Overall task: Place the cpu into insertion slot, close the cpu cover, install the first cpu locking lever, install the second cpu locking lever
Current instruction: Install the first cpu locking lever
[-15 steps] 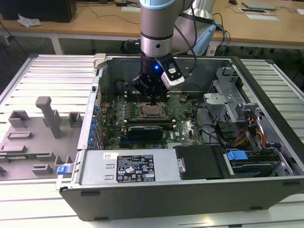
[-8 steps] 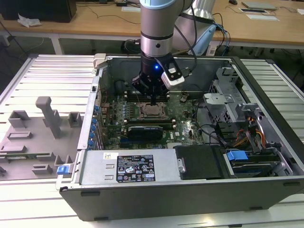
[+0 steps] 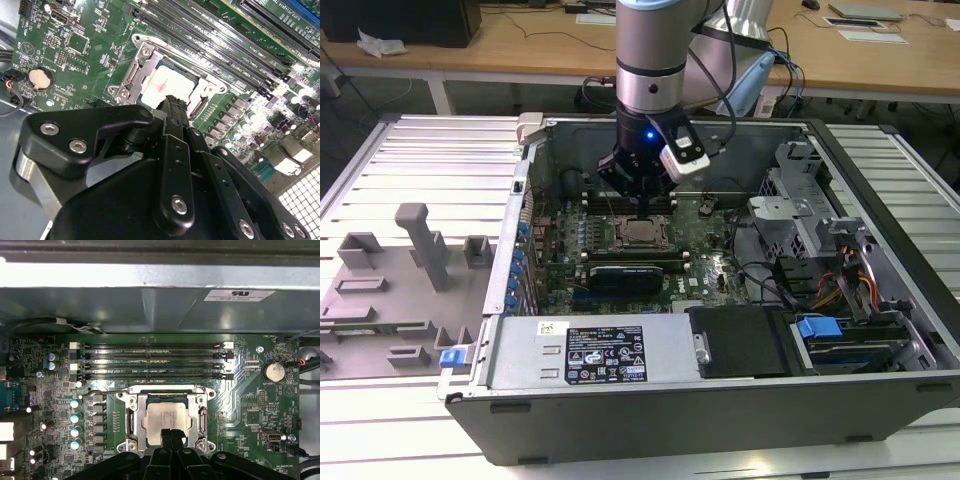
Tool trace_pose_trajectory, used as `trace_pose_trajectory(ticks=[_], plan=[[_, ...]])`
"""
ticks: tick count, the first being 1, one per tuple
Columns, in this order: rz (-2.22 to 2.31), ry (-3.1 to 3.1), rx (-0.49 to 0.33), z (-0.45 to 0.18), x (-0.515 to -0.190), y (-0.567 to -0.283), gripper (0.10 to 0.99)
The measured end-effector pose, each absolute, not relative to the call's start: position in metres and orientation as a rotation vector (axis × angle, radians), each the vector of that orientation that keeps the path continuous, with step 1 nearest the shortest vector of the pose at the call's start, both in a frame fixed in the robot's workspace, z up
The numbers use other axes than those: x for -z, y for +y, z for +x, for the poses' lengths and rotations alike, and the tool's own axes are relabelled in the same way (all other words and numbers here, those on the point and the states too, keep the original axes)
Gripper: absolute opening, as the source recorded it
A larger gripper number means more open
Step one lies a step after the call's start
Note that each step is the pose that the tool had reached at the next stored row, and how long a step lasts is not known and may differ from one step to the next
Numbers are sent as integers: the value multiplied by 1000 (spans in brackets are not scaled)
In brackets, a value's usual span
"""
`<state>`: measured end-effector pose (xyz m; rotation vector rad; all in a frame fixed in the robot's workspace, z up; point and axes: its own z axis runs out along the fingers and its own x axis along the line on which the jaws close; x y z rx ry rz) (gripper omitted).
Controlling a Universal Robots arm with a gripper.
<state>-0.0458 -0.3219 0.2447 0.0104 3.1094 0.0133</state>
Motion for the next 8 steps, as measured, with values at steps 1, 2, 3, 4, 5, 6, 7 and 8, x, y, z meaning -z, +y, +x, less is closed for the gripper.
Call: trace_pose_trajectory(ticks=[1, 2, 3, 4, 5, 6, 7, 8], plan=[[10, 3109, -13, -46, -245, -322, 106], [10, 3109, -14, -47, -245, -322, 106], [10, 3109, -14, -49, -245, -322, 106], [10, 3109, -14, -51, -245, -322, 106], [10, 3109, -14, -53, -245, -322, 106], [10, 3109, -14, -55, -245, -322, 106], [10, 3109, -14, -57, -245, -321, 106], [10, 3109, -14, -58, -245, -321, 106]])
